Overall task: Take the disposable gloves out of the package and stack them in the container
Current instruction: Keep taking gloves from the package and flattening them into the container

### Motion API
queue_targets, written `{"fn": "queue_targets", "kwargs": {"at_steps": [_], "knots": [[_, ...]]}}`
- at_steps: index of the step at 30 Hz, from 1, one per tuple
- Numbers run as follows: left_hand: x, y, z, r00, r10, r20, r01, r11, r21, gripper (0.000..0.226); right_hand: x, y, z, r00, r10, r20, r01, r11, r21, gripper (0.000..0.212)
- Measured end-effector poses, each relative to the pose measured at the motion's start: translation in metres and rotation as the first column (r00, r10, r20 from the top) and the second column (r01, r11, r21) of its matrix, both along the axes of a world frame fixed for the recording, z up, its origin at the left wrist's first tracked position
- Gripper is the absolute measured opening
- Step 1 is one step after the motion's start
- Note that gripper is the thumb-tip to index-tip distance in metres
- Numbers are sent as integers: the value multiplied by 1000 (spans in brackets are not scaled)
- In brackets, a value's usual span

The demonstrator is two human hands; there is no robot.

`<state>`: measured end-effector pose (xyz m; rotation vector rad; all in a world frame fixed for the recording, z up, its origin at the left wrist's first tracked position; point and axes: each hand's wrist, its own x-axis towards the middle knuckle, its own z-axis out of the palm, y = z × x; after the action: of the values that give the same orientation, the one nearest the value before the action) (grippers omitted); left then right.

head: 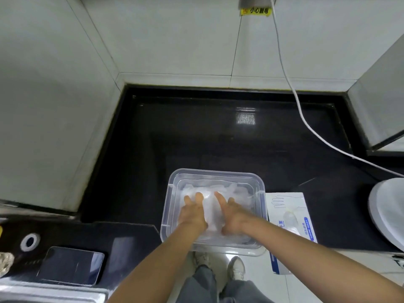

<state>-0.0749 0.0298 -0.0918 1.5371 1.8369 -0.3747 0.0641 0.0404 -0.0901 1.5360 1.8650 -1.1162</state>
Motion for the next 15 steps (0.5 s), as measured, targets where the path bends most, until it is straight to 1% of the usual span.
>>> {"fn": "queue_targets", "kwargs": {"at_steps": [4,6,7,8,9,11,12,13,15], "knots": [[-1,5,3,1000,5,22,-3,997,-71,91,9,-4,-3,1000,28,3,-28,1000,-2,112],[0,5,7,1000,6,12,-5,998,-70,85,6,-2,4,1000,9,-29,-9,1000,18,106],[1,5,10,1000,-5,-8,5,999,-39,78,6,2,11,997,-22,-77,27,998,63,98],[1,4,13,1000,-14,-27,15,1000,17,67,6,7,18,984,-68,-167,91,986,137,83],[2,4,17,999,-17,-33,21,995,99,54,9,11,27,949,-113,-293,182,958,219,63],[6,2,28,1000,-7,7,5,964,267,30,20,18,51,845,-167,-508,378,859,345,24],[11,0,35,999,-10,37,-3,941,337,23,31,20,60,800,-176,-574,451,806,382,15],[17,0,42,998,-15,68,-13,919,394,19,43,22,68,774,-188,-604,500,767,401,13],[34,-2,56,990,-38,139,-32,881,473,16,70,22,79,786,-237,-571,529,735,423,11]]}}
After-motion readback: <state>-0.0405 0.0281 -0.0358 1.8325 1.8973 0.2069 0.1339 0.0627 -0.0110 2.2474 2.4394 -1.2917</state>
